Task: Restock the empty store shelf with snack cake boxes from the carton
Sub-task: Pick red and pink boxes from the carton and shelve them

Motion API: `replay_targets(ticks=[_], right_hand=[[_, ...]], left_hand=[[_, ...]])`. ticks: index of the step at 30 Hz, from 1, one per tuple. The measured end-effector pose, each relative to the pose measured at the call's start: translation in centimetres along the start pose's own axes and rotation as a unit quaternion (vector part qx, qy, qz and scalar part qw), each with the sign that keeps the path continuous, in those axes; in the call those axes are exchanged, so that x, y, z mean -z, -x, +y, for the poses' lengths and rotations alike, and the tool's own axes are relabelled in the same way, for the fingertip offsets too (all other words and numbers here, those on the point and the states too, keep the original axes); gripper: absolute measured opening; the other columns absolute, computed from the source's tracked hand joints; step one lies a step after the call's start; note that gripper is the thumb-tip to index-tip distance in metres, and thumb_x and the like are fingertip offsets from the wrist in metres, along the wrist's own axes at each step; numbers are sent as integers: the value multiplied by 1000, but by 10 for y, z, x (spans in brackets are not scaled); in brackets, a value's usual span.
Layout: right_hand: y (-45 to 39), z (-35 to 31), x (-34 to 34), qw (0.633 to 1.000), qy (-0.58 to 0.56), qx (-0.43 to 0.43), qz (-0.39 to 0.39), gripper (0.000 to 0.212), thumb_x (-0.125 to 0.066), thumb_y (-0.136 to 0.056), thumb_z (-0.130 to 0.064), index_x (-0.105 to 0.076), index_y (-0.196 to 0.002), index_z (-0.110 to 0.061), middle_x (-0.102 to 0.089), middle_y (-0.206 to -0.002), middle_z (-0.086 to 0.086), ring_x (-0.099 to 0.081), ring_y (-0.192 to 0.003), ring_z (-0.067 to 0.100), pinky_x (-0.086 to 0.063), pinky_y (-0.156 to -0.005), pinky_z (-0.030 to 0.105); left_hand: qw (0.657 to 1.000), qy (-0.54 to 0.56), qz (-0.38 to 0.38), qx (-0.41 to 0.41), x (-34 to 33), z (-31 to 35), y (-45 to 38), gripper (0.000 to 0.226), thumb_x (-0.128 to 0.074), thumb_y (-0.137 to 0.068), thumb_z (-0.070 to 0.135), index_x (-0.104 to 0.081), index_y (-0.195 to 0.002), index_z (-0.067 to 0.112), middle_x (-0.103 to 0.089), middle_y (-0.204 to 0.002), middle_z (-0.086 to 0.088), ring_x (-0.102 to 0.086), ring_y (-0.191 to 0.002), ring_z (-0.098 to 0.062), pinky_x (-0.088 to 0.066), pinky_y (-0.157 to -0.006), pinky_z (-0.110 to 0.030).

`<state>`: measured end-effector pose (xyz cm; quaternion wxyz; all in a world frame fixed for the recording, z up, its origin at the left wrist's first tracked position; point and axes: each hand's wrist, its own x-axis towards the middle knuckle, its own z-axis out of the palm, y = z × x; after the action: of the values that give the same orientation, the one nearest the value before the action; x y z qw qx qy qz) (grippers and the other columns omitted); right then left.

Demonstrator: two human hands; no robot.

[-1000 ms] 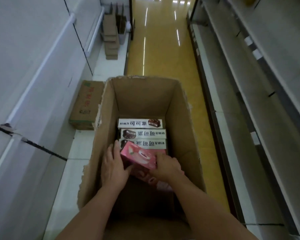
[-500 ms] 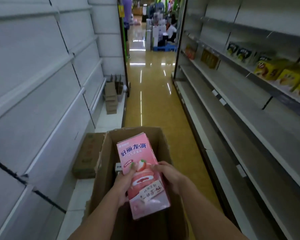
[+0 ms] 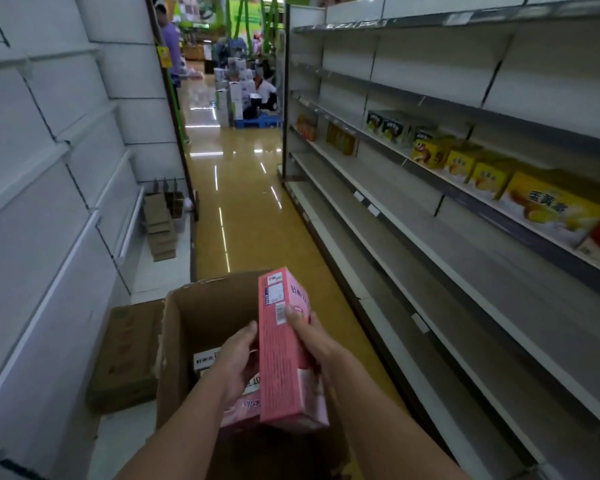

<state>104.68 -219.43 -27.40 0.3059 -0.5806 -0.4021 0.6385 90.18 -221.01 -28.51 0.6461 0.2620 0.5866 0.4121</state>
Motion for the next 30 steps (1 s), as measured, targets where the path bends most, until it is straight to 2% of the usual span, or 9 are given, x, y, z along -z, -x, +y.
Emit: replay_targets(ticks=[3, 6, 8, 14, 20, 22, 24, 27, 30], right_hand=[[24, 11, 17, 992, -79, -64, -72, 82, -73, -67, -62, -48, -130, -17, -67, -110, 12, -68, -97, 27, -56, -83, 42], [38, 23, 23, 972, -205, -60, -100, 67, -71, -74, -55, -60, -121, -9, -67, -105, 15, -67, -93, 29, -55, -82, 43], [42, 26, 30, 975, -203, -43, -78, 65, -64, -80, -59, -60, -125, -12, -66, -114, 18, -64, -104, 34, -53, -89, 47], [58, 7, 59, 994, 31, -30, 97, 56, -60, -81, -62, -60, -115, -18, -72, -103, 6, -67, -96, 22, -51, -86, 36], [100, 32, 85, 964, -121, -10, 238, 45, -75, -80, -35, -62, -111, -6, -74, -93, 13, -72, -86, 28, -58, -81, 42], [119, 39, 99, 941, -191, 9, 277, 42, -73, -82, -31, -61, -111, -4, -73, -94, 14, -71, -82, 27, -57, -63, 34], [134, 45, 114, 913, -258, 19, 316, 42, -72, -82, -29, -60, -112, -3, -73, -96, 15, -71, -83, 28, -55, -58, 33], [166, 56, 140, 859, -342, 42, 380, 43, -72, -81, -30, -59, -113, -5, -73, -97, 16, -71, -86, 31, -57, -67, 41], [201, 65, 166, 825, -377, 51, 417, 31, -68, -85, -28, -60, -105, -5, -72, -91, 15, -69, -81, 30, -56, -71, 43]], left_hand=[[995, -88, -36, -16, -2, -5, 10, 34, -55, -94, 27, -55, -119, 5, -68, -99, -15, -67, -89, -28, -55, -82, -41], [991, -70, -110, 35, -9, -10, 21, 57, -61, -84, 51, -52, -125, 13, -66, -112, -17, -63, -103, -35, -51, -90, -45], [982, -23, -174, 72, -14, -9, 27, 54, -54, -87, 56, -57, -119, 13, -70, -106, -21, -67, -100, -38, -53, -87, -49], [989, -73, -129, 6, -25, -15, 20, 66, -78, -65, 39, -54, -123, 17, -72, -101, -17, -70, -90, -38, -53, -84, -57], [943, -257, -192, -86, -86, -9, 33, 61, -72, -82, 32, -45, -135, 16, -71, -99, -9, -73, -76, -25, -60, -70, -41], [932, -285, -196, -107, -105, -13, 43, 75, -71, -82, 38, -34, -144, 19, -62, -115, -6, -71, -84, -23, -59, -70, -37], [930, -310, -150, -126, -117, -20, 52, 90, -72, -79, 44, -19, -149, 24, -49, -136, -10, -62, -109, -29, -53, -87, -44], [971, -189, -147, 0, -142, -30, 63, 108, -78, -73, 44, -8, -152, 22, -47, -138, -22, -53, -119, -39, -45, -96, -51], [936, -111, -302, 142, -172, -37, 89, 78, -81, -64, 39, -52, -129, 7, -67, -111, -24, -65, -101, -39, -50, -90, -55]])
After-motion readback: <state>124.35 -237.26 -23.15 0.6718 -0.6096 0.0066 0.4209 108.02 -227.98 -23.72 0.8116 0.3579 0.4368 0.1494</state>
